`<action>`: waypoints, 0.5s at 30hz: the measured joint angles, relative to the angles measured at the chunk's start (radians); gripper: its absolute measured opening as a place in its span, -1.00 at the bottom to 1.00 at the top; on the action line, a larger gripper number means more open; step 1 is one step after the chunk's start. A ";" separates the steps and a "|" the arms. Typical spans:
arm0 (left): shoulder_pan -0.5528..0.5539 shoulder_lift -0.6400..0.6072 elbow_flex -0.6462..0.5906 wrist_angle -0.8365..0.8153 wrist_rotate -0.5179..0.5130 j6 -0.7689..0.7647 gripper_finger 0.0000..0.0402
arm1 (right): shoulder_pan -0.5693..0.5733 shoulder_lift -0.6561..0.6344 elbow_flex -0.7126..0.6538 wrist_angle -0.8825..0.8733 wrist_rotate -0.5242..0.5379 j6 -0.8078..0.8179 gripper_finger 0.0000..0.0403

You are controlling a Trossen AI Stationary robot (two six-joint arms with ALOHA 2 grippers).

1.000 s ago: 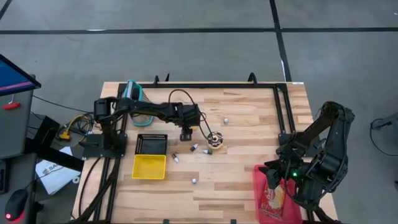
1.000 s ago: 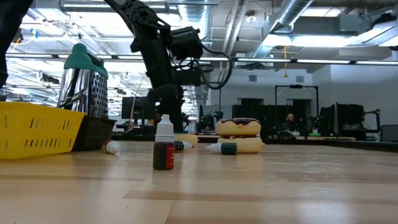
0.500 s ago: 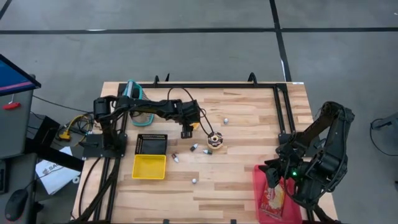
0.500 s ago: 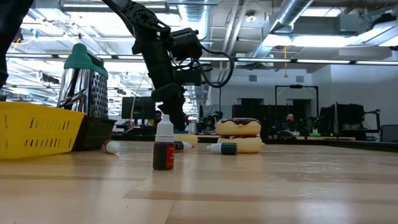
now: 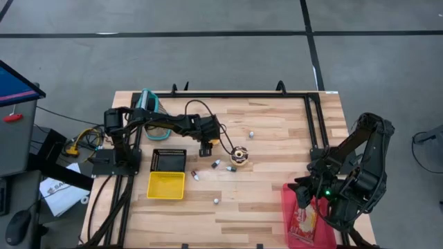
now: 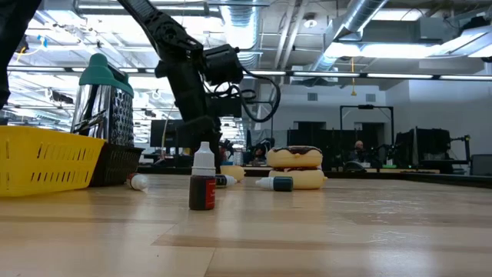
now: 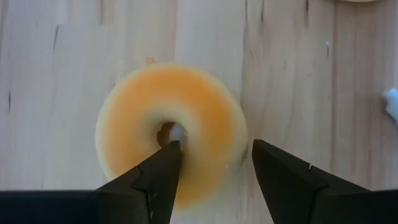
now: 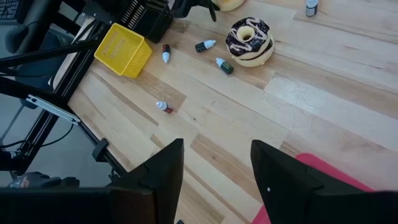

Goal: Pick & Place Food Item
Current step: Put the pink donut into the black bin

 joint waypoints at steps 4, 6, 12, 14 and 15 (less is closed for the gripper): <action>0.000 0.000 -0.007 0.027 0.000 -0.003 -0.02 | 0.000 0.000 0.000 -0.003 0.000 0.000 -0.11; 0.000 0.011 -0.008 0.042 0.000 -0.004 -0.02 | 0.000 0.000 0.000 -0.004 0.000 0.000 -0.11; 0.002 0.024 -0.009 0.060 0.015 -0.042 -0.12 | 0.000 0.000 0.000 -0.003 -0.002 0.000 -0.11; 0.005 0.024 -0.009 0.072 0.035 -0.075 -0.19 | 0.000 0.000 0.000 0.000 -0.002 0.000 -0.11; 0.009 0.021 -0.009 0.074 0.045 -0.091 -0.23 | 0.000 0.000 0.000 0.001 -0.002 0.000 -0.11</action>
